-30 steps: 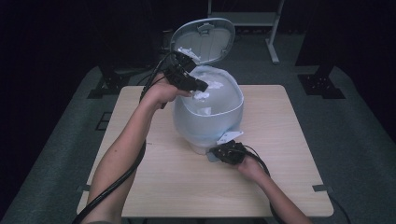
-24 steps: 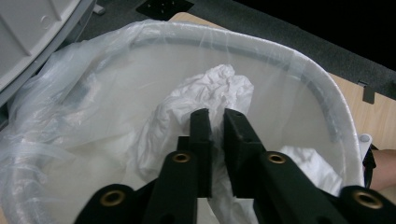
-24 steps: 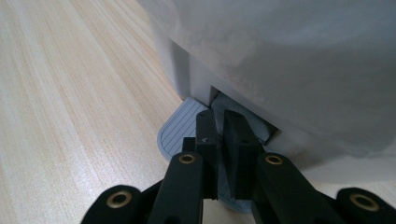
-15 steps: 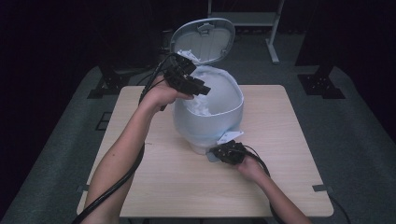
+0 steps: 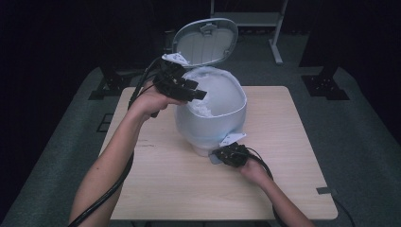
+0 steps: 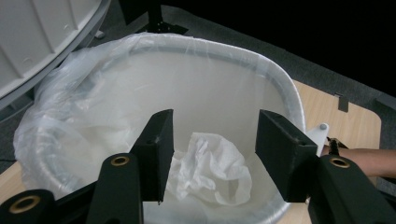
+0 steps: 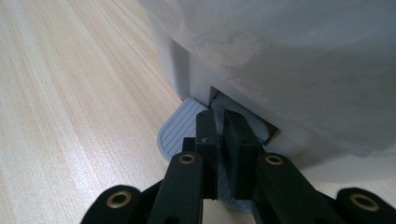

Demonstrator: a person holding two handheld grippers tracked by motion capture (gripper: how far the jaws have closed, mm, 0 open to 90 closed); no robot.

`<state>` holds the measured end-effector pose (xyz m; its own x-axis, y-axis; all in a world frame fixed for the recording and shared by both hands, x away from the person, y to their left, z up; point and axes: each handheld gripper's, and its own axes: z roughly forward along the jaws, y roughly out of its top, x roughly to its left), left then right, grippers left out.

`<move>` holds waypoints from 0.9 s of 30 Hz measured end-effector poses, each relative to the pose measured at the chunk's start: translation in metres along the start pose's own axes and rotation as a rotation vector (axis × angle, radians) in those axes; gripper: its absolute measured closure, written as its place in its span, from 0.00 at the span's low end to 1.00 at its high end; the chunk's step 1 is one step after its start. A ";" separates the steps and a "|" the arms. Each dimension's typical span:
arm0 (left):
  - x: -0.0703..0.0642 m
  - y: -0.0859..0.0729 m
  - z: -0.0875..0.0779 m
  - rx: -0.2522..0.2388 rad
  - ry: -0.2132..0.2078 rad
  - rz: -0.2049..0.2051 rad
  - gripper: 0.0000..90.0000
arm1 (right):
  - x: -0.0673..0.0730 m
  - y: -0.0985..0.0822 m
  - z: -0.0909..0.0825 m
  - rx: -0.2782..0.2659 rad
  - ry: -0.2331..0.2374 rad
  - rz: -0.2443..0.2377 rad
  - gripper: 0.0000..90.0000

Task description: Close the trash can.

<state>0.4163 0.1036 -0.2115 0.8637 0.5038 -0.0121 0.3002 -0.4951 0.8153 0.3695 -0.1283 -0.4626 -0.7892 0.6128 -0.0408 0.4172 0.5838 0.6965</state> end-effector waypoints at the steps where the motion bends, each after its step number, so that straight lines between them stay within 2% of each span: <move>1: 0.000 -0.001 -0.002 -0.005 0.001 -0.002 0.50 | 0.000 0.000 0.000 -0.001 0.000 0.000 0.93; 9: 0.001 -0.015 -0.019 -0.021 0.009 -0.010 0.43 | 0.001 -0.001 0.000 -0.008 -0.010 0.008 0.93; 16: 0.001 -0.031 -0.030 -0.042 0.011 -0.020 0.42 | 0.002 -0.001 0.000 -0.009 -0.020 -0.004 0.91; 21: -0.002 -0.046 -0.034 -0.057 0.014 -0.033 0.41 | 0.001 -0.001 -0.001 -0.010 -0.029 -0.003 0.87; 23: -0.002 -0.051 -0.035 -0.059 0.013 -0.036 0.41 | 0.001 -0.001 -0.002 -0.002 -0.037 -0.006 0.80; 25: -0.004 -0.056 -0.037 -0.061 0.010 -0.034 0.40 | 0.002 -0.002 -0.005 0.006 -0.036 0.007 0.79; 26: -0.004 -0.058 -0.039 -0.061 0.009 -0.034 0.40 | 0.003 -0.004 -0.008 0.003 -0.054 -0.002 0.79; 27: -0.005 -0.060 -0.040 -0.066 0.007 -0.039 0.40 | 0.003 -0.006 -0.013 -0.015 -0.059 0.010 0.79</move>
<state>0.3779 0.1590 -0.2375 0.8490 0.5268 -0.0403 0.3055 -0.4273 0.8510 0.3585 -0.1364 -0.4575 -0.7570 0.6490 -0.0753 0.4179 0.5696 0.7077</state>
